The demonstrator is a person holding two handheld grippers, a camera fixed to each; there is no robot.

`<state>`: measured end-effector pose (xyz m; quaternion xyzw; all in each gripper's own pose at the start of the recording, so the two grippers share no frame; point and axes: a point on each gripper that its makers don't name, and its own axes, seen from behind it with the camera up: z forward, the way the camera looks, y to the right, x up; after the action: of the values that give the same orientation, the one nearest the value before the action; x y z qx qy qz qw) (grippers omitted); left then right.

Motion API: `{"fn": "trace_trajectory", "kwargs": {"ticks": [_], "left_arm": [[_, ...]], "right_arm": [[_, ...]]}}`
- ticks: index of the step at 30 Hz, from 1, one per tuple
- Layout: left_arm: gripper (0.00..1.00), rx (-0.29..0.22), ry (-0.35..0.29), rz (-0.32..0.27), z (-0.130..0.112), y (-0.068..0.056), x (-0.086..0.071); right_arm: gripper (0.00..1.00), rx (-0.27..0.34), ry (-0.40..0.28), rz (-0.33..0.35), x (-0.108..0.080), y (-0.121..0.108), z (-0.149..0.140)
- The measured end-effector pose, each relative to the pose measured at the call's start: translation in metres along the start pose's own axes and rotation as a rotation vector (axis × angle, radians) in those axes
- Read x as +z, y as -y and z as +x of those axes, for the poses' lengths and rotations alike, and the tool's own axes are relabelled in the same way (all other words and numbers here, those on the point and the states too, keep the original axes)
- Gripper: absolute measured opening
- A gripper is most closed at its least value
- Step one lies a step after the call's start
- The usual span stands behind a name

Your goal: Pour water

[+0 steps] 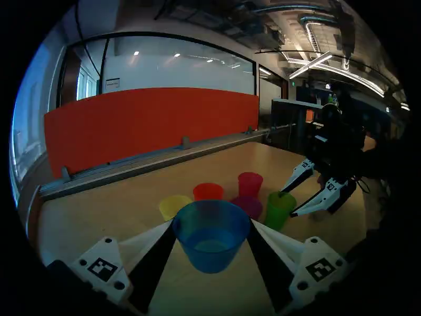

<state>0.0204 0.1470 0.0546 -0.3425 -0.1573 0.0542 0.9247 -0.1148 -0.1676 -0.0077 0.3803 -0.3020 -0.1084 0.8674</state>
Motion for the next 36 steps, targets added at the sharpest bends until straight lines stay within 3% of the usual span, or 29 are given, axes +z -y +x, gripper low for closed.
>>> {"fn": "trace_trajectory", "kwargs": {"ticks": [18,21,30,36], "left_arm": [[0.89,0.011,0.000,0.002,0.002,0.002,0.000],[0.89,0.012,0.000,0.003,0.002,0.002,0.001],[0.89,0.013,-0.010,-0.001,0.005,0.001,-0.001],[0.89,0.016,-0.019,0.002,0.010,0.001,-0.003]], "right_arm": [[0.99,0.013,-0.013,0.004,0.019,0.002,0.004],[0.95,0.014,-0.016,0.004,0.021,0.002,0.004],[0.91,0.017,-0.021,0.019,0.021,0.005,0.003],[0.91,0.036,-0.066,0.027,0.012,0.006,0.022]]}}
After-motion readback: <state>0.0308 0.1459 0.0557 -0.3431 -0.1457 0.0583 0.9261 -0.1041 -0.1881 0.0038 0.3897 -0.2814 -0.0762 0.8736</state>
